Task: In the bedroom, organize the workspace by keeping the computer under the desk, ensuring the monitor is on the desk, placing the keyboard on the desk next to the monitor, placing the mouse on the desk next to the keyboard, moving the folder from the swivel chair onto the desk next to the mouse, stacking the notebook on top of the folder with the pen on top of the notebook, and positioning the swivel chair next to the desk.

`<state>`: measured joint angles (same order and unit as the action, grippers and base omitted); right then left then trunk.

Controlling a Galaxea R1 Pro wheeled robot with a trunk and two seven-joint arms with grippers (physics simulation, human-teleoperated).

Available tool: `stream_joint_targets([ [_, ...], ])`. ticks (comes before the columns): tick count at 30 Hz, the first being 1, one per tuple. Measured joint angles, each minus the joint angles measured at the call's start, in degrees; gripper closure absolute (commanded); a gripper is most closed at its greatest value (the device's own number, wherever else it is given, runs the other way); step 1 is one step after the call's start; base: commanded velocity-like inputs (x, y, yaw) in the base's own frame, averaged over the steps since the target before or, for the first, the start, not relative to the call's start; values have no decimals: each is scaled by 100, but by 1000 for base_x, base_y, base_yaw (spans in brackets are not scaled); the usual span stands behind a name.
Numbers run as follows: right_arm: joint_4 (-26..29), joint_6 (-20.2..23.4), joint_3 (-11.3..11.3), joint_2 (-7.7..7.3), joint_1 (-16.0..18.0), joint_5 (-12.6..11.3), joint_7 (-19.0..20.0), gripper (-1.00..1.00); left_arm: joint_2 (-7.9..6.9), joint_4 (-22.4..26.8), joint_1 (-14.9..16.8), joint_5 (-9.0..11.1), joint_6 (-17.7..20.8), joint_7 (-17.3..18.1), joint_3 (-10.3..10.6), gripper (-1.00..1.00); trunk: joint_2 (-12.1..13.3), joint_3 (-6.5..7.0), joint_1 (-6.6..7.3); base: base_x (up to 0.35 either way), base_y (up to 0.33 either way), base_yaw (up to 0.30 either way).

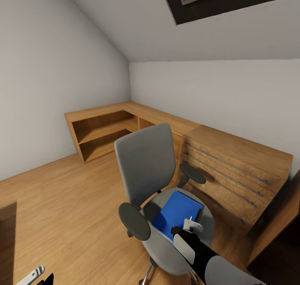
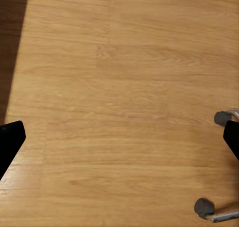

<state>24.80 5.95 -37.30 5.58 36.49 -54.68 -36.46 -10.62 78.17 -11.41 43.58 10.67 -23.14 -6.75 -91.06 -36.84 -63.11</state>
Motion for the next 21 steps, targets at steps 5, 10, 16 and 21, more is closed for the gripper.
stream_joint_targets([
  [5, 0, -3, 0, -1, 0, 1, -4, -100, 0, 0, 0, 0, 0, 2, -1, -100, -82, -36, -45, 0, 0, 0],
  [10, 0, -4, 0, 3, 0, 1, -5, -100, 0, -5, 0, 0, 0, 3, 0, -100, -82, -36, -45, 0, 0, 0],
  [16, 0, -4, 0, 6, 0, 0, -3, -100, 0, -18, 0, 0, 0, -10, 5, -100, -241, -108, -132, 0, 0, 0],
  [21, 0, -4, 0, 7, 0, 1, 0, -100, 0, -40, 0, 0, 0, -18, 8, -100, -242, -108, -133, 0, 0, 0],
])
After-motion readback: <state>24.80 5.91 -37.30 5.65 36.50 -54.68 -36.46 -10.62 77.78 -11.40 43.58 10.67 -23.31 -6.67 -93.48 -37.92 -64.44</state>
